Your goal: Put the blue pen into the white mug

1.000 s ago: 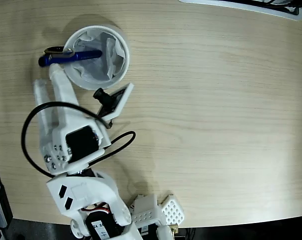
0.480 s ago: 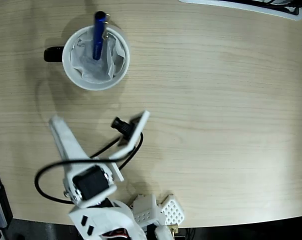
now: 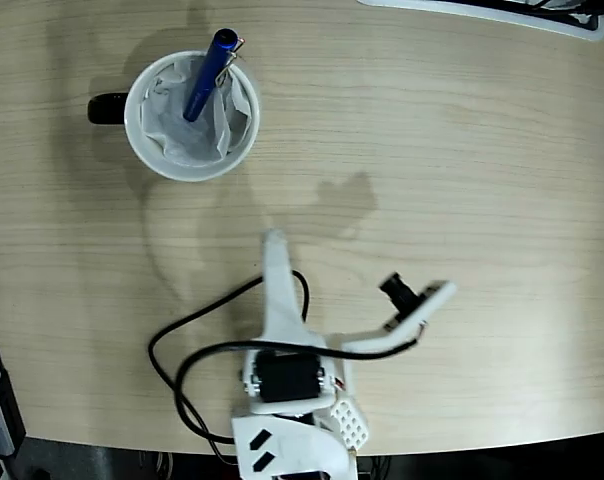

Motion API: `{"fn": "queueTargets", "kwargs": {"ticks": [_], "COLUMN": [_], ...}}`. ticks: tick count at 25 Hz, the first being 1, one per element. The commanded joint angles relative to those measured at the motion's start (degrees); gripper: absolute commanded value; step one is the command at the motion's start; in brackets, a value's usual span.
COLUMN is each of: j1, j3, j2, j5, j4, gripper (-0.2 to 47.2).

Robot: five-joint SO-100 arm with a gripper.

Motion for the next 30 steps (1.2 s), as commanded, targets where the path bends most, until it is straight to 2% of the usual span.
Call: {"fn": "queueTargets", "kwargs": {"ticks": [1,6,11,21,30], "j1": [3.9,9.9,12.7,12.4,12.4], "j3": [3.4,9.4,13.4,16.1,15.6], "j2": [8.3,21.0,29.7,39.4,40.4], "j5": [-7.6,-12.0,-7.9,4.2,5.6], "j4": [8.0,21.0,28.9,40.3,43.9], "gripper": [0.0,0.0,0.0,-0.1,0.0]}}
